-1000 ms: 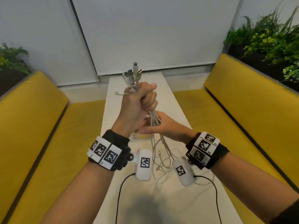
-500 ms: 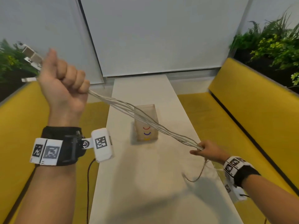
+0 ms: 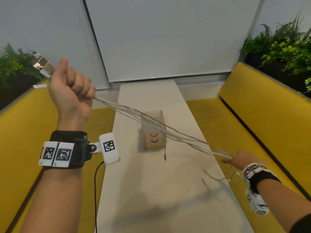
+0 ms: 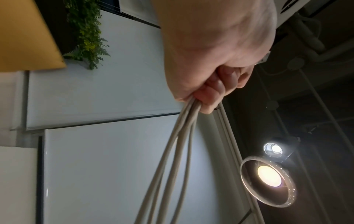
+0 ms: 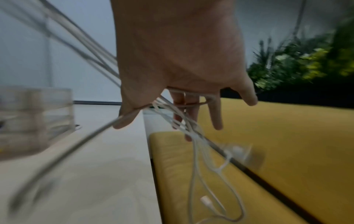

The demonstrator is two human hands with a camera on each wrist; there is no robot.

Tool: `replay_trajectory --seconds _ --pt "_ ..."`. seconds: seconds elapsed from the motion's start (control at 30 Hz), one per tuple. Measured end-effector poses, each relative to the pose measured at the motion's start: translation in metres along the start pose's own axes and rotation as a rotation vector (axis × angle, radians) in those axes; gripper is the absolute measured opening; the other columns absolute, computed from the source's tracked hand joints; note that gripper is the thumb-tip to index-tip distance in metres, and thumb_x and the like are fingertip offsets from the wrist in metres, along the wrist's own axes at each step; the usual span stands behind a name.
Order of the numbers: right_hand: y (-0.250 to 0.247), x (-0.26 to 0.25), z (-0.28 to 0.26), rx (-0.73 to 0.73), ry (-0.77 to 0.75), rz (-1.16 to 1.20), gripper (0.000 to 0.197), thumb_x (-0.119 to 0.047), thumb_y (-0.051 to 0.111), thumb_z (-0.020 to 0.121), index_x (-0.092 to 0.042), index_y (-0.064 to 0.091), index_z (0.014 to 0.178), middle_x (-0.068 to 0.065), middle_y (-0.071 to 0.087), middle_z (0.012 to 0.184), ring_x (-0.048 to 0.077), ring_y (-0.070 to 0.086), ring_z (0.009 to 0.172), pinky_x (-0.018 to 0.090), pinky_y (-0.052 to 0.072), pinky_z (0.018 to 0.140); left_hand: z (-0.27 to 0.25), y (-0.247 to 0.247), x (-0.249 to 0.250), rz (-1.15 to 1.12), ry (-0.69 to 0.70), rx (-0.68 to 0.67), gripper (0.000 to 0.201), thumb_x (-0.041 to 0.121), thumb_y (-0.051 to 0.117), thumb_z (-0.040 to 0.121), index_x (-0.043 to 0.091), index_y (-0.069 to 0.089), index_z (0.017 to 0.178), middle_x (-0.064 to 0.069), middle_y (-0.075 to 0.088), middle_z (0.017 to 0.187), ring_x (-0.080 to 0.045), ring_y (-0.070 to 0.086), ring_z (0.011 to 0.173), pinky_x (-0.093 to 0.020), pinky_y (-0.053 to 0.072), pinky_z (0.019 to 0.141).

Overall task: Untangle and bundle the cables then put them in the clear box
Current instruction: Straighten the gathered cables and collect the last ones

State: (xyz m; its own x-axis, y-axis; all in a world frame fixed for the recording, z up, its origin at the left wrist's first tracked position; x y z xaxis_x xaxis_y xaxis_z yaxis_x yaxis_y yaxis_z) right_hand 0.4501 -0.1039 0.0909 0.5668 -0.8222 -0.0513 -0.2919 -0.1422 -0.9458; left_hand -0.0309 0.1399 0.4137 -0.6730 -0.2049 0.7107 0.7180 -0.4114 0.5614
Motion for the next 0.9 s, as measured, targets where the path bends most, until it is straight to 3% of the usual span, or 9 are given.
replay_trajectory --seconds 0.1,0.23,0.3,0.4,0.57,0.67,0.73,0.8,0.9 --pt "0.012 0.026 0.008 -0.057 0.154 -0.026 0.129 -0.085 0.072 0.041 -0.017 0.036 0.144 0.014 0.049 0.143 0.038 0.053 0.125 0.054 0.050 0.096 0.004 -0.012 0.000 0.025 0.017 0.039 0.052 0.031 0.046 0.102 0.022 0.022 0.057 0.005 0.014 0.047 -0.013 0.009 0.044 -0.028 0.013 0.042" --pt "0.023 0.056 0.014 -0.099 0.215 -0.180 0.132 -0.057 0.089 0.045 -0.026 0.018 0.151 0.015 0.029 0.153 0.044 0.040 0.135 0.062 0.046 0.100 0.013 -0.028 0.016 -0.025 0.043 0.094 0.052 0.030 0.045 0.102 0.022 0.018 0.058 0.005 0.012 0.046 -0.013 0.008 0.043 -0.026 0.014 0.042" --pt "0.029 0.044 0.015 -0.162 0.151 -0.245 0.131 -0.038 0.088 0.061 -0.028 -0.002 0.155 0.020 0.014 0.160 0.045 0.029 0.142 0.060 0.041 0.107 0.012 -0.022 0.006 -0.020 0.013 0.059 0.051 0.029 0.045 0.103 0.022 0.020 0.058 0.005 0.013 0.046 -0.013 0.009 0.044 -0.027 0.014 0.043" --pt "0.010 -0.039 -0.013 -0.255 -0.256 -0.120 0.111 -0.022 0.075 0.081 -0.021 -0.005 0.158 0.018 0.012 0.163 0.037 0.021 0.149 0.047 0.028 0.119 0.000 0.003 -0.043 0.035 -0.115 -0.033 0.048 0.027 0.044 0.103 0.022 0.026 0.059 0.006 0.016 0.047 -0.013 0.011 0.045 -0.029 0.014 0.045" --pt "-0.066 -0.205 -0.122 -0.261 -0.900 0.579 0.127 -0.048 0.086 0.065 -0.029 0.001 0.158 -0.009 0.008 0.165 0.008 0.012 0.150 0.031 0.017 0.122 -0.039 0.051 -0.134 0.075 -0.357 -0.257 0.045 0.019 0.054 0.097 0.022 0.038 0.054 0.007 0.025 0.046 -0.010 0.020 0.043 -0.026 0.021 0.046" --pt "-0.091 -0.259 -0.169 -0.260 -1.003 0.898 0.091 -0.036 0.087 0.068 -0.017 0.041 0.144 -0.001 0.054 0.142 0.010 0.055 0.125 0.030 0.046 0.105 -0.059 0.074 -0.158 0.084 -0.424 -0.326 0.041 0.012 0.057 0.096 0.020 0.045 0.058 0.004 0.030 0.051 -0.011 0.025 0.048 -0.026 0.025 0.049" --pt "-0.094 -0.275 -0.181 -0.283 -0.992 1.064 0.034 -0.021 0.079 0.078 0.001 0.064 0.099 0.014 0.071 0.093 0.019 0.068 0.084 0.034 0.056 0.078 -0.065 0.085 -0.159 0.077 -0.441 -0.342 0.038 0.012 0.057 0.096 0.018 0.044 0.060 0.002 0.029 0.053 -0.012 0.024 0.050 -0.026 0.024 0.050" --pt "-0.089 -0.275 -0.184 -0.333 -0.923 1.148 0.034 -0.022 0.072 0.085 -0.003 0.053 0.064 0.011 0.052 0.057 0.020 0.051 0.051 0.030 0.047 0.054 -0.066 0.092 -0.148 0.023 -0.451 -0.365 0.040 0.015 0.055 0.097 0.016 0.041 0.060 0.001 0.026 0.055 -0.013 0.022 0.051 -0.026 0.022 0.049" --pt "-0.066 -0.272 -0.179 -0.445 -0.851 1.056 0.044 -0.032 0.069 0.089 -0.022 0.041 0.057 -0.005 0.034 0.049 0.012 0.030 0.043 0.027 0.032 0.045 -0.069 0.100 -0.120 -0.120 -0.485 -0.453 0.049 0.024 0.044 0.103 0.018 0.042 0.054 -0.001 0.017 0.059 -0.012 0.016 0.051 -0.023 0.016 0.044"
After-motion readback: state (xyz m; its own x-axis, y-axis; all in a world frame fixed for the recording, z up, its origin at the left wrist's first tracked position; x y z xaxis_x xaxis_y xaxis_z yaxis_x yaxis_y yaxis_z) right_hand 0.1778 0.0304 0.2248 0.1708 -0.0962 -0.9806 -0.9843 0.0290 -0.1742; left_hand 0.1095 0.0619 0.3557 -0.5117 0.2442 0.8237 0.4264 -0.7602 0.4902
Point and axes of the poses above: each hand's wrist, its own z-axis towards the middle knuckle, its own y-axis out of the palm, x = y × z, the point moved 6 cm from there along z, towards the middle knuckle
